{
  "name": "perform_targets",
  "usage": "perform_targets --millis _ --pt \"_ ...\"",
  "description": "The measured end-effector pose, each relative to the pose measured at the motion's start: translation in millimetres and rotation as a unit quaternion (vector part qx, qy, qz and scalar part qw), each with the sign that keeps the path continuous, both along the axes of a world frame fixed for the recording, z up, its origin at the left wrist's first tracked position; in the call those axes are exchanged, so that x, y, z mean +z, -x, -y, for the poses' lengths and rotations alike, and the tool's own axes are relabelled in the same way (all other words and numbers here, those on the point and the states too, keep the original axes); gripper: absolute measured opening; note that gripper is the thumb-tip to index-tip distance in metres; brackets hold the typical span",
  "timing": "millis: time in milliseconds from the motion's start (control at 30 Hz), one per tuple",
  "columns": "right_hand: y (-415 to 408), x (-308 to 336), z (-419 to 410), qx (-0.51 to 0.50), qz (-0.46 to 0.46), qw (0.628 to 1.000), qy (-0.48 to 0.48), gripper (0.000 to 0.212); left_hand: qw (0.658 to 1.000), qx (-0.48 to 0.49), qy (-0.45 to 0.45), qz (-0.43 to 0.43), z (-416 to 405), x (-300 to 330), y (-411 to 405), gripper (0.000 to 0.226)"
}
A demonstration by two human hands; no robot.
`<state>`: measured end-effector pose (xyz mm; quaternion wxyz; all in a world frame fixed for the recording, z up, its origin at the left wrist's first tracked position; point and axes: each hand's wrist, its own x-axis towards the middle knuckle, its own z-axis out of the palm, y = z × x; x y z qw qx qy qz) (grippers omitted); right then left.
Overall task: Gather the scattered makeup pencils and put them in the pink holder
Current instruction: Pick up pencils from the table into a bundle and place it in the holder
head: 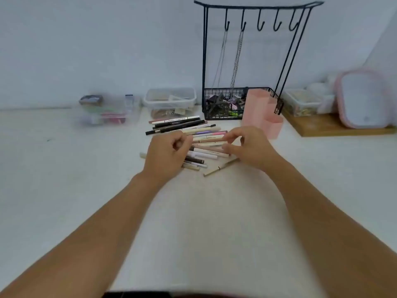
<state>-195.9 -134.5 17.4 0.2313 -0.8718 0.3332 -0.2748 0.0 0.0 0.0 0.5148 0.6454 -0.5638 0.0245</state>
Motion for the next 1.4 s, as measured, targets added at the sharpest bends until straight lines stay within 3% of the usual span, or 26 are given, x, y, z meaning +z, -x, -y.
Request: perform_targets --millis 267,467,600,733,867,1000,1067,1133,1267,1333,1400 --pt "-7 0 -3 0.022 -0.086 0.995 0.045 0.011 0.999 0.014 -0.017 -0.038 -3 -1 -10 0.009" --pt "-12 0 -7 0.028 -0.082 0.996 0.026 0.011 0.984 0.021 0.006 -0.175 -4 5 -14 0.014" --pt "-12 10 -17 0.004 0.016 1.000 -0.023 0.012 0.964 0.013 0.017 -0.267 -6 10 -12 0.019" --pt "-15 19 -43 0.038 0.162 0.965 -0.204 0.018 0.939 -0.066 -0.009 -0.338 -8 18 3 0.014" --pt "-32 18 -68 0.083 0.194 0.933 -0.291 0.018 0.916 -0.164 -0.013 -0.367 -7 22 17 0.019" --pt "-40 15 -76 0.093 0.208 0.919 -0.322 0.012 0.915 -0.168 -0.005 -0.366 -4 18 19 0.023" --pt "-41 13 -75 0.077 0.196 0.931 -0.300 0.010 0.923 -0.157 -0.012 -0.351 -3 15 20 0.028" --pt "-36 10 -64 0.046 0.167 0.962 -0.209 0.008 0.925 -0.133 -0.008 -0.355 -1 15 19 0.033" --pt "-14 8 -29 -0.030 -0.014 0.999 0.014 0.014 0.913 -0.084 0.005 -0.400 3 17 8 0.034" --pt "-6 4 -20 -0.033 -0.080 0.996 0.038 0.016 0.909 -0.064 -0.012 -0.411 4 18 5 0.036" --pt "-3 1 -18 -0.027 -0.091 0.995 0.020 0.017 0.901 -0.047 -0.026 -0.430 4 21 6 0.040"
